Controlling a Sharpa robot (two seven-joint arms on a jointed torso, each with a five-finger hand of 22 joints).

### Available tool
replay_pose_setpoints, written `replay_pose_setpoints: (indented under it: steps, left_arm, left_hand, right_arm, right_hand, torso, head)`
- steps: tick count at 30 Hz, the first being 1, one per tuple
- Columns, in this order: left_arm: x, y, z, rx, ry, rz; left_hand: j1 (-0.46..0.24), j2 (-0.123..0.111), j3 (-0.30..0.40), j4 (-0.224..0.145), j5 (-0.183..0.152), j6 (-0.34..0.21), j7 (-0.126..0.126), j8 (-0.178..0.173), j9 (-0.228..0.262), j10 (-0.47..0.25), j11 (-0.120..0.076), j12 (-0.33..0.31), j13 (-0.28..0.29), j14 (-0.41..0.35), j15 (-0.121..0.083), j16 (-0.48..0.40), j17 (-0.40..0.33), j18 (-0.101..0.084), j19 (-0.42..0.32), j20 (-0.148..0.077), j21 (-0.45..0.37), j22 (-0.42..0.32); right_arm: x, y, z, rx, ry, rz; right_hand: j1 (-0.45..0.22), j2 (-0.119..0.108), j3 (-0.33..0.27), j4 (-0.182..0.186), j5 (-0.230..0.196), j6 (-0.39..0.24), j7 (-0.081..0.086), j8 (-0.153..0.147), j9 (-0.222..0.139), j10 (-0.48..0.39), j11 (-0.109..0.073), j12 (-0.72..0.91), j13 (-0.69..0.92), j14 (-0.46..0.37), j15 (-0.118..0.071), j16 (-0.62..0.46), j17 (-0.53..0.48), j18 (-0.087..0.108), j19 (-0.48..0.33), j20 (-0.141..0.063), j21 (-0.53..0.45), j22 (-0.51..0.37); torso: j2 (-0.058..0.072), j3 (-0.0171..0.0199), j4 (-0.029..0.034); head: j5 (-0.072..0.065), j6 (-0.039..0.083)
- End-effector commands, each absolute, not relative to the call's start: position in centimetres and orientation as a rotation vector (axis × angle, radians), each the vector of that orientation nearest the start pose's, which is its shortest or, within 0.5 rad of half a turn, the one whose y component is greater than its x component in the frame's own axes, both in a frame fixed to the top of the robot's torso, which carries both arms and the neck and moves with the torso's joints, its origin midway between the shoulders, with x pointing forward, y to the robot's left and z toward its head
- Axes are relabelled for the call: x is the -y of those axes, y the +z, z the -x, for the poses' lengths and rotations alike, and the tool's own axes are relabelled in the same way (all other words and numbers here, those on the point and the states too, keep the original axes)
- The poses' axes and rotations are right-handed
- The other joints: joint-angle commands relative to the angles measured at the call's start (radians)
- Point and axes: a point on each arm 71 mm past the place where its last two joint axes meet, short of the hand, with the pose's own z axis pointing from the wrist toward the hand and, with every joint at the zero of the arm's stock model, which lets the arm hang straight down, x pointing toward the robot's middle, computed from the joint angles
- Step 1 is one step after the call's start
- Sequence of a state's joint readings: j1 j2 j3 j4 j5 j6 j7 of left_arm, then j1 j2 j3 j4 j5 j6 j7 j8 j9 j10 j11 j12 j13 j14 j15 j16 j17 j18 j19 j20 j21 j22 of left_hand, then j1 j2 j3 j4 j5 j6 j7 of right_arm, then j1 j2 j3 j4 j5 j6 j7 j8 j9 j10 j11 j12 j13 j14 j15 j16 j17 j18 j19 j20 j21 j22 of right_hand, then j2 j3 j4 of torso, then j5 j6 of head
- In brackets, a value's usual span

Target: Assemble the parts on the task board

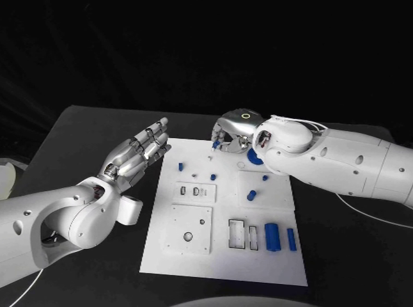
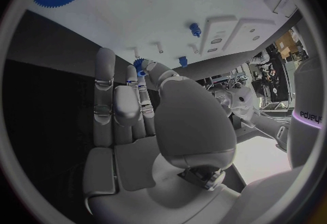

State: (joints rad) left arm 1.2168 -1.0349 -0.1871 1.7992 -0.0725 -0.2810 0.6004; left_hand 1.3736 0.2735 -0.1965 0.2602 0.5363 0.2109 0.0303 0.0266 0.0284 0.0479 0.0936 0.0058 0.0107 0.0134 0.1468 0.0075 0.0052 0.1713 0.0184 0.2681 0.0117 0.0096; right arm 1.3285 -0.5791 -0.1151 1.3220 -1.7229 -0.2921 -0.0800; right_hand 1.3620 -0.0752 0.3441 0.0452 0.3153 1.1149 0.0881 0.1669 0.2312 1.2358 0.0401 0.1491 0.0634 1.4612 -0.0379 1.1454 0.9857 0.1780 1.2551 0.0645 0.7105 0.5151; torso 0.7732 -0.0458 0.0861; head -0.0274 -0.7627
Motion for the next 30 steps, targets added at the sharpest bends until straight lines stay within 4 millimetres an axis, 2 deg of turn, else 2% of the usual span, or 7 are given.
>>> replay_pose_setpoints:
  steps: [1,15,23,30]
  left_arm:
    - [-21.6,-18.5,-41.2,-1.424,-1.729,0.944]
    - [-21.6,-18.5,-41.4,-1.428,-1.732,0.951]
    - [-21.5,-18.6,-41.4,-1.431,-1.736,0.959]
    - [-21.5,-18.7,-41.5,-1.432,-1.735,0.968]
  left_hand:
    - [0.013,0.001,0.005,-0.004,0.005,-0.002,0.002,0.004,0.001,0.0,0.007,0.006,0.002,0.0,0.008,0.006,0.001,0.01,0.001,0.009,0.006,0.001]
    - [0.015,0.001,0.006,-0.007,0.009,-0.002,0.002,0.004,0.001,0.001,0.008,0.006,0.002,0.0,0.009,0.007,0.002,0.01,0.002,0.009,0.007,0.002]
    - [0.017,0.001,0.008,-0.008,0.011,-0.002,0.002,0.004,0.001,0.002,0.009,0.006,0.002,0.001,0.01,0.008,0.002,0.01,0.002,0.01,0.008,0.002]
    - [0.018,0.002,0.009,-0.01,0.013,-0.001,0.002,0.004,0.001,0.004,0.011,0.007,0.003,0.002,0.012,0.008,0.002,0.01,0.003,0.011,0.008,0.003]
  right_arm:
    - [11.5,-15.7,-52.7,-1.512,0.49,0.56]
    - [10.8,-16.8,-53.4,-1.535,0.48,0.55]
    - [10.4,-17.3,-53.5,-1.539,0.496,0.536]
    - [10.3,-17.5,-53.5,-1.545,0.512,0.524]
  right_hand:
    - [-0.008,-0.002,0.012,0.005,0.007,-0.01,0.002,0.034,0.101,-0.005,0.005,-0.007,0.002,0.005,0.004,0.0,0.001,0.002,-0.009,0.002,0.005,0.002]
    - [-0.019,-0.002,0.016,0.01,-0.005,-0.024,0.003,0.023,0.106,-0.014,0.011,-0.027,0.003,-0.001,0.008,-0.005,-0.004,0.002,-0.017,0.006,0.006,0.009]
    - [-0.021,-0.001,0.017,0.011,-0.011,-0.028,0.004,0.021,0.107,-0.016,0.012,-0.031,0.003,-0.002,0.009,-0.006,-0.004,0.002,-0.019,0.007,0.007,0.011]
    - [-0.022,0.0,0.017,0.012,-0.012,-0.028,0.004,0.02,0.107,-0.016,0.013,-0.032,0.004,-0.003,0.01,-0.006,-0.004,0.002,-0.02,0.008,0.007,0.012]
  torso:
    - [-0.001,-0.0012,-0.0003]
    - [-0.002,-0.0008,-0.0016]
    - [-0.002,-0.0017,0.0006]
    - [-0.003,-0.0025,-0.0011]
  head:
    - [0.0,-0.005]
    - [0.001,-0.009]
    - [-0.002,-0.012]
    - [0.002,-0.014]
